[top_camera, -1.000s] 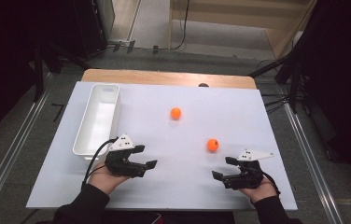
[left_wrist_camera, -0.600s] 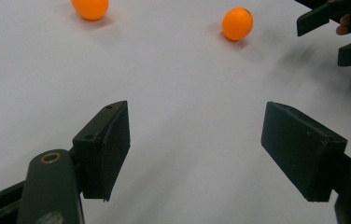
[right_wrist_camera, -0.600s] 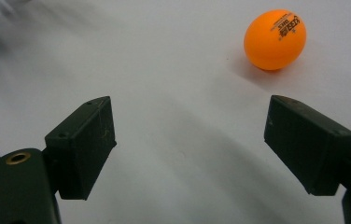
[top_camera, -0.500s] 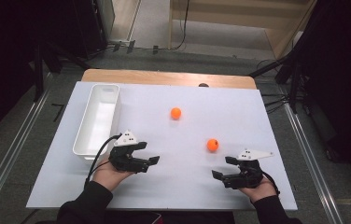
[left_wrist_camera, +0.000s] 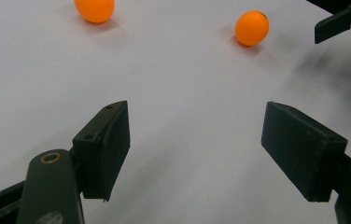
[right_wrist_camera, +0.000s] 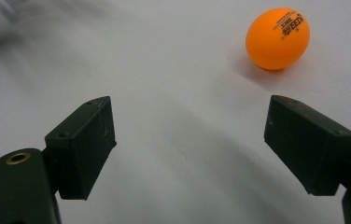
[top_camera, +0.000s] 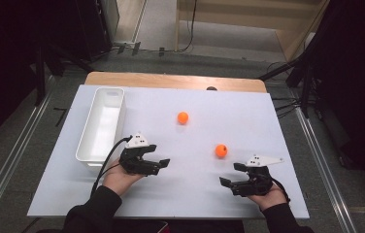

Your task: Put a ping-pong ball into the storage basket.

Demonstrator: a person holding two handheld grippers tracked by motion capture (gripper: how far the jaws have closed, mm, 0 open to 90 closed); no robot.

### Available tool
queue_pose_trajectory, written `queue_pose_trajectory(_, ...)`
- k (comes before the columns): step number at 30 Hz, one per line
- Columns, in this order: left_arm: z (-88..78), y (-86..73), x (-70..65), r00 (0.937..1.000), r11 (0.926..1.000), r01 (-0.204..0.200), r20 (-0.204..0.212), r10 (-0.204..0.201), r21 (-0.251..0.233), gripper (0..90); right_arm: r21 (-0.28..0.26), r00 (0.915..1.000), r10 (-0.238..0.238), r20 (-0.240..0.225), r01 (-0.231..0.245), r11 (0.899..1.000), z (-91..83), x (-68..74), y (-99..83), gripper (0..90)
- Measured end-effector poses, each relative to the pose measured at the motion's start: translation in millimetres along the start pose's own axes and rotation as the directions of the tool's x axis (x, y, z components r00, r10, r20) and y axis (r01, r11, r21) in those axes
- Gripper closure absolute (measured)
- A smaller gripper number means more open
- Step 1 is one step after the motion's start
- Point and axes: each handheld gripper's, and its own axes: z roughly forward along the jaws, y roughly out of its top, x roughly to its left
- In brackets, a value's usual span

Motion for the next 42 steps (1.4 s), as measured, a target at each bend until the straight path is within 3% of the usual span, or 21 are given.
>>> queue_pose_trajectory(14, 7.0, 1.7, 5.6, 0.9991, 0.9998, 0.014, -0.04, -0.014, -0.011, 24.1, -0.005, 1.0, 0.002, -0.004, -0.002, 1.0, 0.7, 0.0, 0.7, 14.9)
queue_pose_trajectory(27, 14.3, 6.9, 9.6, 0.9988, 0.9997, 0.018, -0.046, -0.019, -0.015, 24.0, 0.002, 1.0, 0.005, -0.008, -0.005, 1.0, 1.5, 0.6, 1.2, 14.9)
queue_pose_trajectory(33, 18.6, 8.2, 12.4, 0.9987, 0.9998, 0.022, -0.047, -0.021, 0.001, 15.8, 0.001, 1.0, 0.005, 0.006, -0.005, 1.0, -1.3, -1.0, -0.4, 14.9)
queue_pose_trajectory(36, 21.1, 11.8, 13.5, 0.9973, 0.9993, 0.035, -0.065, -0.035, -0.013, 0.0, -0.001, 0.9999, 0.002, 0.011, -0.002, 1.0, -1.4, -2.4, -0.6, 14.9)
queue_pose_trajectory(42, 21.8, 17.3, 14.1, 0.9975, 0.9999, 0.012, -0.069, -0.013, -0.012, 0.0, -0.002, 0.9999, 0.001, 0.01, -0.001, 1.0, -1.9, -1.8, -0.6, 14.9)
